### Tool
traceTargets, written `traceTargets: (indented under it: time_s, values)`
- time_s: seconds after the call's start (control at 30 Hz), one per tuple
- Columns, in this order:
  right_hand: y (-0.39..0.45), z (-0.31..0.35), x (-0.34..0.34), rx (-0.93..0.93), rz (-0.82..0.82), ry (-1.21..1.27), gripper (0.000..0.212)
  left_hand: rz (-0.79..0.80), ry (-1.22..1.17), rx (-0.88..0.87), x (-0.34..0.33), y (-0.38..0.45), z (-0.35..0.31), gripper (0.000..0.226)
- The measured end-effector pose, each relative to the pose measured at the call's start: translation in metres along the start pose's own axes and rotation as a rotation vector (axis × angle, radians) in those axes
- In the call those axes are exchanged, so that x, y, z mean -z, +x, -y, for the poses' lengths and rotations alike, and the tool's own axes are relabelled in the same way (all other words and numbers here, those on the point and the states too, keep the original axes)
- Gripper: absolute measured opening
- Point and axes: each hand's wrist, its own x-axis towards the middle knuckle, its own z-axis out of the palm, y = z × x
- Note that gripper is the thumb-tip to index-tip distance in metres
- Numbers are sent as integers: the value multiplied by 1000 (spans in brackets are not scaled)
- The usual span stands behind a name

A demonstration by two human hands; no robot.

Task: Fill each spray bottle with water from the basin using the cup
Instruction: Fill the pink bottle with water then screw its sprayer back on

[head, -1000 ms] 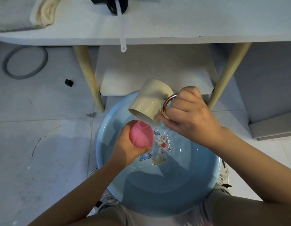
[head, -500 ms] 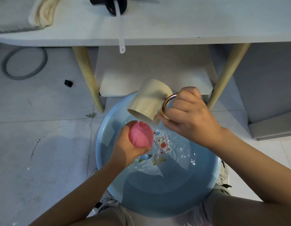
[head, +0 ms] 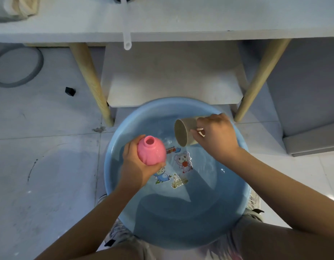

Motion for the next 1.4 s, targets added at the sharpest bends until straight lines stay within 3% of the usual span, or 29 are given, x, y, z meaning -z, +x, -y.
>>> traceTargets:
  time_s: [0.27, 0.4, 0.57, 0.67, 0.8, 0.93, 1.17, 1.4]
  values:
    - [-15, 7, -36, 68, 371, -194, 43, -31, -51, 22, 3, 5, 9, 95]
    - [-22, 6, -50, 84, 405, -77, 58, -26, -90, 40, 3, 6, 10, 96]
    - [-24, 3, -50, 98, 355, 85, 47, -35, -66, 51, -1, 8, 14, 98]
    - [-21, -7, -42, -188, 290, 322, 38, -32, -54, 54, -2, 8, 15, 98]
    - [-23, -19, -33, -710, 373, 661, 36, -35, -14, 33, -4, 10, 15, 99]
    - [-26, -16, -26, -865, 304, 886, 37, -25, 23, 40, -5, 12, 18, 99]
    - [-11, -1, 6, -735, 155, 768, 39, -21, 65, 33, -6, 11, 13, 99]
    - [-2, 12, 32, -442, -39, 655, 39, 12, 33, 24, -7, 9, 4, 93]
